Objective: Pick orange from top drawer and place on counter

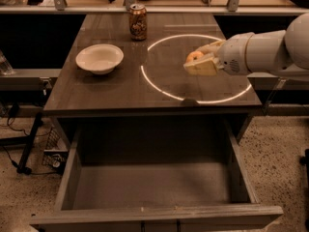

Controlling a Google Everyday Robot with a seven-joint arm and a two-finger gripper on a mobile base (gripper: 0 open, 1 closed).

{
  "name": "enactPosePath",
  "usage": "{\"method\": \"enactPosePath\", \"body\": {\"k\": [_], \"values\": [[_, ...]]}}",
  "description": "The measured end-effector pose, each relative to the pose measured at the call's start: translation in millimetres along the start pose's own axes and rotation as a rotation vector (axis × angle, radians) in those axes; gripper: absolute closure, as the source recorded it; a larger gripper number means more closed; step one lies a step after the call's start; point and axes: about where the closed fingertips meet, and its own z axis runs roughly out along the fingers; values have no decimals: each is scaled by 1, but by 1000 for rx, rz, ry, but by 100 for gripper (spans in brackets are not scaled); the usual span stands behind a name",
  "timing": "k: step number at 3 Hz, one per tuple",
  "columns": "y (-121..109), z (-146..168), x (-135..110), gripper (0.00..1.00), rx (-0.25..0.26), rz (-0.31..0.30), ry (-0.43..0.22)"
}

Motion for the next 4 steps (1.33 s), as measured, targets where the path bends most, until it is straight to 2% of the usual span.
{"method": "enactPosePath", "body": {"k": [1,2,4], "values": [[-15,23,14,96,12,35,-12],[-21,33,23,74,12,56,0],[-23,52,47,12,-8,110,61]]}}
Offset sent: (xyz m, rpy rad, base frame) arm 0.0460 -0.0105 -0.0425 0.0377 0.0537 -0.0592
